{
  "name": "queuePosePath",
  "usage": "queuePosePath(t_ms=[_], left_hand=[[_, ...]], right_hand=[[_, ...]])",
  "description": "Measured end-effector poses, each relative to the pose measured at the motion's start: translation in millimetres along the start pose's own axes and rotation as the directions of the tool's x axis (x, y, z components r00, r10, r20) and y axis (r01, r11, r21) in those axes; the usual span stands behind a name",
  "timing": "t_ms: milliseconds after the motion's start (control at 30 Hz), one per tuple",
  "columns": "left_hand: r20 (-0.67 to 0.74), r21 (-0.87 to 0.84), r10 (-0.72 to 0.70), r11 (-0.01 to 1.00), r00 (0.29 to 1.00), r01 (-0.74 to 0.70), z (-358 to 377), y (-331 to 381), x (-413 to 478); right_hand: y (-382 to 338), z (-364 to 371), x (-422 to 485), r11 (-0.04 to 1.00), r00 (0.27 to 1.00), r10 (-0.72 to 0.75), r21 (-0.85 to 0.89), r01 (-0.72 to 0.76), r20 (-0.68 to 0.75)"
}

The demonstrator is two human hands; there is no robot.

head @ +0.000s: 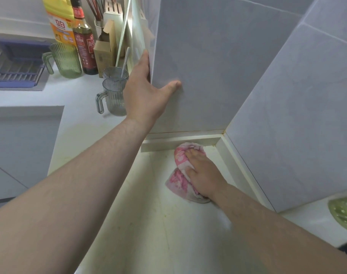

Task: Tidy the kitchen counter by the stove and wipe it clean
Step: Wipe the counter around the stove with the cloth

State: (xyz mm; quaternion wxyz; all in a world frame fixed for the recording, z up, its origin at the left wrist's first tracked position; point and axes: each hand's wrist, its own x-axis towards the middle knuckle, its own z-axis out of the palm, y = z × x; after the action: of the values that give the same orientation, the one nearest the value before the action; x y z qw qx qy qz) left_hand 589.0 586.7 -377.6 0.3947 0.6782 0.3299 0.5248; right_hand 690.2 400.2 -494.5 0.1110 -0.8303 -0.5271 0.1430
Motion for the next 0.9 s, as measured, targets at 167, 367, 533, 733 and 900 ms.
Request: queuePosePath(t_ms=[167,367,533,733,900], left_hand=[[-0.007,-0.007,-0.002,1.000,1.000,0.002,0.2,0.9,0.1],[0.019,0.034,-0.014,0.999,1.000,0.013,-1.2,0.2,3.7],[0.026,0.039,-0.030,0.999,0.999,0.029,-0.6,0.8,2.4],[0.021,0.031,-0.031,0.999,0.999,0.030,1.5,-4.3,4.6],[0.030,0.005,-0.012,1.000,0.999,0.012,3.7,-10.7,7.1]], right_hand=[[-32.9,15.2,-22.8,0.987,0.994,-0.110,-0.121,0.107,-0.015],[-40.1,25.0,-83.3,0.993,0.996,-0.085,-0.082,0.085,0.003],[-44.1,26.6,-86.0,0.999,0.999,-0.034,-0.040,0.033,-0.008],[-34.7,22.9,-26.5,0.999,0.997,-0.017,-0.028,0.015,-0.070],[-30.8,24.0,6.7,0.994,0.965,0.075,0.097,-0.052,-0.251]])
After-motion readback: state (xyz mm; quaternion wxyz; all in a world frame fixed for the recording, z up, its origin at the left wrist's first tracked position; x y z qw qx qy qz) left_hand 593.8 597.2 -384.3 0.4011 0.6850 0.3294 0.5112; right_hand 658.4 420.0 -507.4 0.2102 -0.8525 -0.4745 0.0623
